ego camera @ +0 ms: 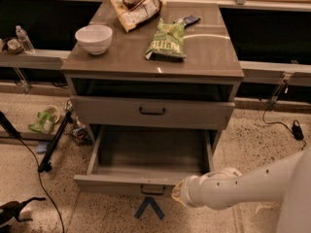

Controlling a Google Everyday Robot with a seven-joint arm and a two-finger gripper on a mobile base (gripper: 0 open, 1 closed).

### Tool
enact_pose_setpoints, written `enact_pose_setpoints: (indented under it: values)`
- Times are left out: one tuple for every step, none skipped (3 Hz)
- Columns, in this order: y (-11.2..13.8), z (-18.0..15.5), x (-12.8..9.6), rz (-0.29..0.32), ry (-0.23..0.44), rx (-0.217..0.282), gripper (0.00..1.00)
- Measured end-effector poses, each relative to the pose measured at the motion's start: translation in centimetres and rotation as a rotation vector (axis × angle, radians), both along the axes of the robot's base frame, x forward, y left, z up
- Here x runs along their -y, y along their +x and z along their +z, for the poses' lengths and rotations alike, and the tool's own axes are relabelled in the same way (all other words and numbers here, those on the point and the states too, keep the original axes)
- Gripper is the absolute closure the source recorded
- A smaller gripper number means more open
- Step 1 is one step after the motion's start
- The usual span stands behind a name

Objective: Close middle drawer

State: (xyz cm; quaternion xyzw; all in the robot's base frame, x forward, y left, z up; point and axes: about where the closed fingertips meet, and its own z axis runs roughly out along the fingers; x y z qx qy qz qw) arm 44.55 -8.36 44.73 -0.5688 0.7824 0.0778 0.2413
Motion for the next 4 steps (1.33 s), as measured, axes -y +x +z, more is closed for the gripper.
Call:
enact_pose_setpoints:
  values:
    - [2.4,-0.7,0.4,-0.041,-0.012,0.053,1.0]
    - [3.3,-1.5,0.4,-0.061,-0.027,0.073,1.0]
    - [4.8,-3.4,-1.3,-0.079,-0.039,0.108,1.0]
    - [7.4,-4.8,-3.2,-0.103,-0.054,0.175,1.0]
